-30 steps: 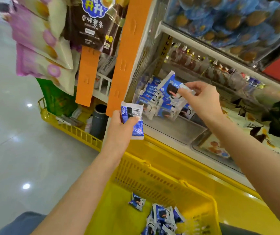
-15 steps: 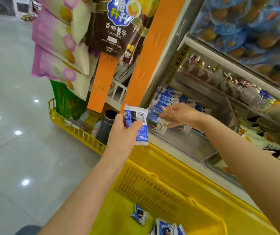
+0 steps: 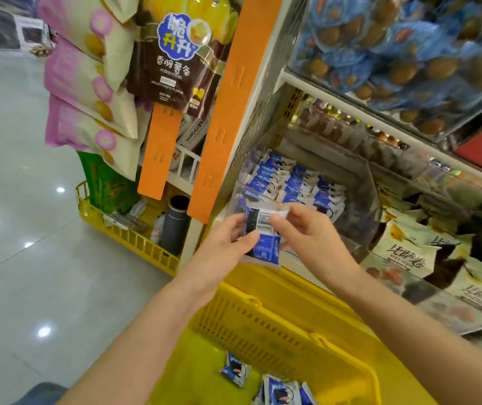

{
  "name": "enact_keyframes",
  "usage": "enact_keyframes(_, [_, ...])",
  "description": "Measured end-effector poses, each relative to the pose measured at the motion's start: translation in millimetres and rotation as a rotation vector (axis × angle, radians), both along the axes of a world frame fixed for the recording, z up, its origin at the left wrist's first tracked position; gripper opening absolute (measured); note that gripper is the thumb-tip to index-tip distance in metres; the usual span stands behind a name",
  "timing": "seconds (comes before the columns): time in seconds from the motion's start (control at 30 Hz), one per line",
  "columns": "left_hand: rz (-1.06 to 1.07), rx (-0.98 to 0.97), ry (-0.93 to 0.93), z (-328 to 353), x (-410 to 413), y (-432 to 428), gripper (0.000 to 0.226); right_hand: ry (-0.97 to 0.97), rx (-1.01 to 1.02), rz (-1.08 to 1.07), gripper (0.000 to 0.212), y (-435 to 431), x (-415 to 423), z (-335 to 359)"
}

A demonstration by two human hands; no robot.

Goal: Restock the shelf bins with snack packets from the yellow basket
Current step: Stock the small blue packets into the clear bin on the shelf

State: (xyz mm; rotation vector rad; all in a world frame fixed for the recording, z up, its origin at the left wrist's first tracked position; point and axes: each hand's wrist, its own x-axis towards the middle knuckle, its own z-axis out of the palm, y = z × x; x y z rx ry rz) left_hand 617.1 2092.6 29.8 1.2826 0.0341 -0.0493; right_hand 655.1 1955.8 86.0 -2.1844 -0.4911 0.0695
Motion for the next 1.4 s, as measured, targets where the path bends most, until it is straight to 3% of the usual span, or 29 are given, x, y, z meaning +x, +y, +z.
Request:
enact_keyframes(0.07, [0.035, 0.113, -0.018, -2, -2, -9, 0.032, -0.064, 0.027, -0.045, 0.014, -10, -8, 2])
enact_keyframes(0.13, [0.103, 0.241, 0.038, -3, -5, -16, 0.029, -0.230, -0.038, -0.095, 0.015, -20, -15, 2])
enact_keyframes(0.17, [0.085, 0.209, 0.077, -2, -7, -19, 0.031, -0.349, -0.107, -0.095, 0.017, -24, -20, -1])
enact_keyframes(0.3, [-0.106, -0.380, 0.153, 2, -11, -27, 0.051, -0.696, -0.386, 0.095, 0.025, -33, -40, -25])
enact_keyframes(0.47, [-0.046, -0.376, 0.176, 0, -15, -31, 0.032, -0.503, -0.300, 0.245, 0.036, -46, -56, -35])
enact_keyframes(0.6, [-0.049, -0.344, 0.209, -2, -17, -36, 0.021, -0.400, -0.161, -0.089, 0.034, -54, -54, -22])
enact_keyframes(0.7, [-0.064, -0.341, 0.176, -4, -17, -39, 0.034, -0.035, -0.051, -0.239, 0.040, -58, -45, -9])
enact_keyframes(0.77, [-0.056, -0.358, 0.109, -5, -17, -42, 0.044, 0.346, 0.179, -0.174, 0.039, -56, -45, -6])
enact_keyframes(0.83, [-0.012, -0.334, 0.040, -6, -19, -46, 0.045, 0.493, 0.349, -0.131, 0.036, -55, -47, -11])
enact_keyframes(0.97, [0.085, -0.032, -0.027, -11, -21, -56, 0.036, 0.334, 0.419, -0.260, 0.033, -58, -39, -10])
enact_keyframes(1.13, [0.191, 0.076, -0.021, -15, -18, -61, 0.028, 0.331, 0.342, -0.189, 0.033, -52, -38, -12])
enact_keyframes(1.23, [0.131, 0.165, -0.065, -13, -16, -64, 0.029, 0.308, 0.405, -0.197, 0.037, -51, -33, -11])
enact_keyframes(1.4, [0.172, 0.622, -0.326, 13, 15, -51, 0.033, 0.151, 0.321, -0.299, 0.046, -64, 12, 21])
